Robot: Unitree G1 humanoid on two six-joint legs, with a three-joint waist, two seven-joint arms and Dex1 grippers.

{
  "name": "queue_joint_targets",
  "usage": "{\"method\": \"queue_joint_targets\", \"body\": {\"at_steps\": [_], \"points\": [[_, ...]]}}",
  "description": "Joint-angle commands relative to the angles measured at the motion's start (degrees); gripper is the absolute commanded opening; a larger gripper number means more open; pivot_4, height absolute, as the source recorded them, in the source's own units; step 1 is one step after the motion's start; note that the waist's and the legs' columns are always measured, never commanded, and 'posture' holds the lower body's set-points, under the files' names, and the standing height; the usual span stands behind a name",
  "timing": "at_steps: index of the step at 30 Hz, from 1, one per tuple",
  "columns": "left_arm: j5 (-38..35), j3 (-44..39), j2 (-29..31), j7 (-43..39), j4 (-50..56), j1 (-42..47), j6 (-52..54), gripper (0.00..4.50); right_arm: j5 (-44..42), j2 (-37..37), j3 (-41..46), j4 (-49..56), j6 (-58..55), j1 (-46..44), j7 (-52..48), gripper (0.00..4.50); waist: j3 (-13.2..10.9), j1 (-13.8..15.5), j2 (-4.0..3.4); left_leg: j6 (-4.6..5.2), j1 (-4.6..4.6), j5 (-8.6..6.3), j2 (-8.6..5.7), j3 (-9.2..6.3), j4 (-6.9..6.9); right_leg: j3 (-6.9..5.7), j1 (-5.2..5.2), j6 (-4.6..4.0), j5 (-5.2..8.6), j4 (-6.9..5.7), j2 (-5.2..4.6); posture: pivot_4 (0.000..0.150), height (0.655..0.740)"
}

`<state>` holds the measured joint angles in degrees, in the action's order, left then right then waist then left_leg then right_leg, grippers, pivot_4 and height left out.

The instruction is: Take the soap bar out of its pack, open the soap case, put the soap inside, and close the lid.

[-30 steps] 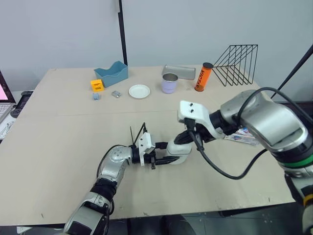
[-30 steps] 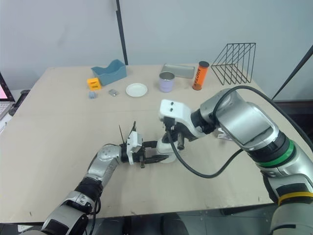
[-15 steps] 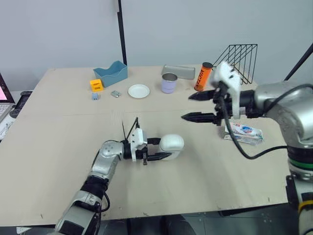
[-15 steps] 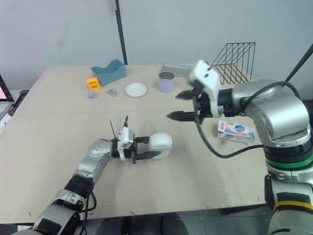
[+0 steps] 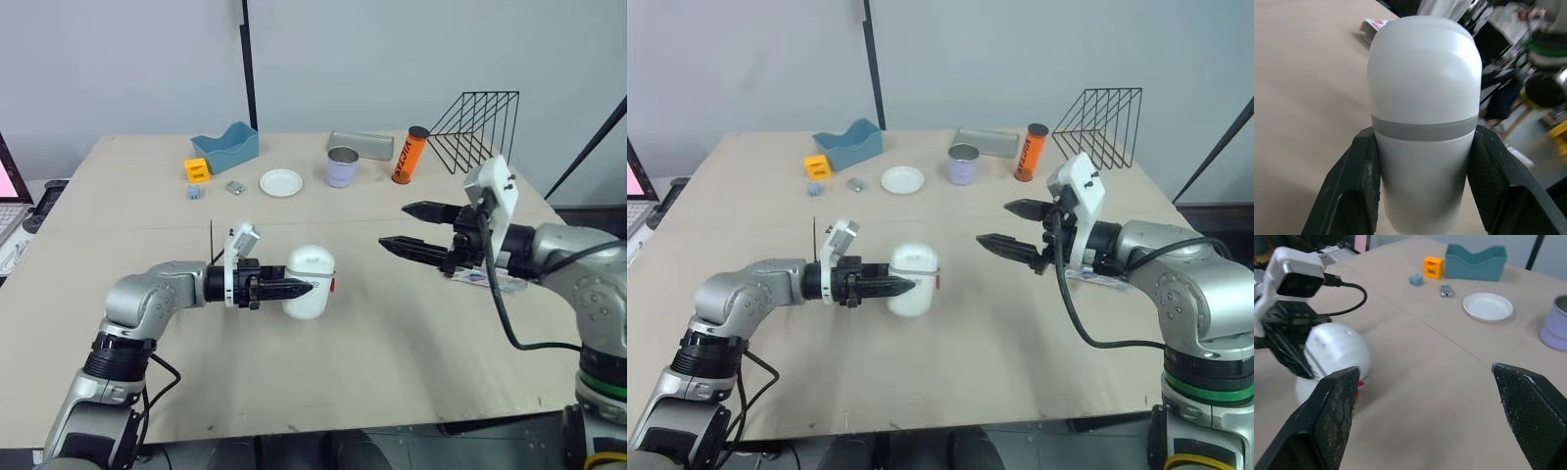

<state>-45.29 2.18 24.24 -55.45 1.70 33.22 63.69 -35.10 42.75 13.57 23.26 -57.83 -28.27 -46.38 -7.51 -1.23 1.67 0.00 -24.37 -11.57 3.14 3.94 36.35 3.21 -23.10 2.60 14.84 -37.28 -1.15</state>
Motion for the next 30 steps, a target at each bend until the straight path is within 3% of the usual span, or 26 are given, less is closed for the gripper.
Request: {"method": "queue_joint_targets", "body": {"at_steps": [1, 6, 13, 14, 17, 18, 20, 23, 27, 30], "points": [[-6.3, -5.0, -4.7, 6.6, -2.7, 4.0, 9.9, 1.93, 0.9, 0.2, -0.2, 0.8, 2.9, 1.1, 2.0, 4.46, 0.0, 0.0, 0.0, 0.0, 0.0, 0.0, -0.04, -0.04, 0.0, 0.01, 0.02, 0.01, 0.02, 0.0, 0.0, 0.15, 0.7393], [-4.9, -13.3, -17.0, 21.8, -20.2, 11.3, 19.0, 1.93, 0.5, -0.1, -0.3, 0.3, 4.6, 1.8, 3.1, 4.46, 0.0, 0.0, 0.04, 0.06, 0.0, 0.04, -0.31, -0.38, 0.05, 0.02, 0.2, 0.05, 0.04, 0.0, 0.01, 0.15, 0.7393], [-0.8, -20.7, -23.6, 36.3, -28.9, 13.3, 21.2, 1.93, -0.3, 0.3, 0.0, 1.0, 4.0, 2.7, 4.7, 4.46, 0.0, -0.1, 0.05, 0.06, -0.01, 0.04, -0.43, -0.54, -0.05, 0.15, 0.2, -0.04, 0.02, 0.02, 0.01, 0.15, 0.7393], [0.0, -21.3, -23.6, 38.1, -28.8, 13.4, 21.8, 2.73, -0.4, 0.4, 0.0, 1.1, 4.0, 2.9, 4.8, 4.5, 0.0, -0.1, 0.05, 0.06, -0.01, 0.04, -0.44, -0.56, -0.04, 0.15, 0.22, -0.04, 0.01, 0.02, 0.01, 0.15, 0.7393], [2.3, -24.8, -23.0, 43.3, -30.1, 14.4, 23.8, 3.49, -0.1, 0.7, -0.3, 1.2, 4.3, 3.2, 4.9, 4.5, 0.0, -0.2, 0.05, 0.05, 0.0, 0.04, -0.53, -0.72, -0.02, 0.17, 0.23, 0.01, 0.01, 0.02, 0.01, 0.15, 0.7393], [2.8, -25.9, -22.7, 44.6, -30.2, 14.6, 24.8, 4.09, -0.1, 0.7, -0.5, 1.1, 4.4, 3.3, 5.0, 4.5, 0.0, -0.2, 0.04, 0.05, 0.04, 0.04, -0.61, -0.89, -0.02, 0.23, 0.23, 0.02, 0.01, 0.02, 0.07, 0.15, 0.7393], [2.5, -27.8, -20.8, 46.5, -29.7, 14.7, 27.8, 4.45, 0.4, 0.7, -1.3, 0.3, 4.9, 2.9, 5.1, 4.5, 0.0, -0.2, 0.03, 0.04, 0.06, 0.04, -0.61, -1.0, -0.03, 0.26, 0.23, 0.01, 0.01, 0.02, 0.16, 0.15, 0.7393], [-3.5, -27.1, -16.7, 48.4, -27.8, 13.2, 28.8, 4.45, 1.0, 0.8, -2.1, -0.5, 5.8, 2.8, 5.1, 4.5, 0.0, -0.2, 0.03, 0.01, 0.07, 0.02, -0.55, -1.08, -0.06, 0.29, 0.22, -0.02, 0.02, 0.01, 0.29, 0.15, 0.7393], [-19.5, -22.1, -4.0, 46.5, -24.0, 10.2, 28.8, 4.45, 1.3, 0.3, -3.2, -2.2, 7.5, 1.9, 4.6, 4.5, 0.0, -0.7, 0.04, -0.08, 0.08, 0.04, -0.48, -1.05, -0.14, 0.35, 0.14, -0.06, -0.01, -0.01, 0.31, 0.15, 0.7393], [-25.2, -18.3, 5.4, 40.4, -13.5, 5.8, 28.8, 4.45, 2.0, 0.5, -4.3, -3.4, 9.5, 2.1, 3.7, 4.5, 0.0, -0.9, 0.07, -0.21, 0.08, 0.11, -0.47, -1.02, -0.29, 0.39, 0.03, -0.45, -0.22, -0.05, 0.3, 0.15, 0.7393]]}}
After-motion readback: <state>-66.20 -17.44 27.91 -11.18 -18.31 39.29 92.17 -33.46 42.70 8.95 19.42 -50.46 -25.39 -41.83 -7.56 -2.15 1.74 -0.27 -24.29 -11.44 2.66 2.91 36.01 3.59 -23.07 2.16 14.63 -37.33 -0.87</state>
